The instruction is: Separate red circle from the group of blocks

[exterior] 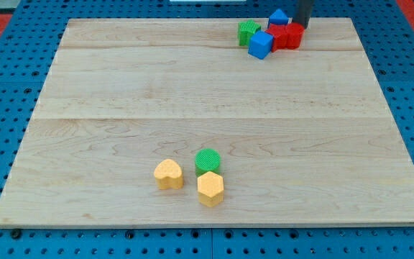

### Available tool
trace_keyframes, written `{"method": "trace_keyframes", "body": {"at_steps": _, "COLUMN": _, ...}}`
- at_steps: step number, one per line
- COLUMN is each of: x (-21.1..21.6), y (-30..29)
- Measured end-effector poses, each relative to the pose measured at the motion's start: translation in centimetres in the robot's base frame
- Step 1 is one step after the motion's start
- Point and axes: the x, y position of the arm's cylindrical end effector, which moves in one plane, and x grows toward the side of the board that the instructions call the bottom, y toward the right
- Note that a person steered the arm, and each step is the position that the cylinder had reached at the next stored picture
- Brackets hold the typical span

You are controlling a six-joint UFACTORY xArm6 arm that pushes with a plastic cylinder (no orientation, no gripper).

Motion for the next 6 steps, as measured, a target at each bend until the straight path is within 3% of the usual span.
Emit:
{"method": "trace_keyframes", "body": {"at_steps": 3, "x": 5.4, "y": -4.5}}
{"method": "trace_keyframes", "body": {"at_steps": 6, "x": 5.4, "y": -1.5}}
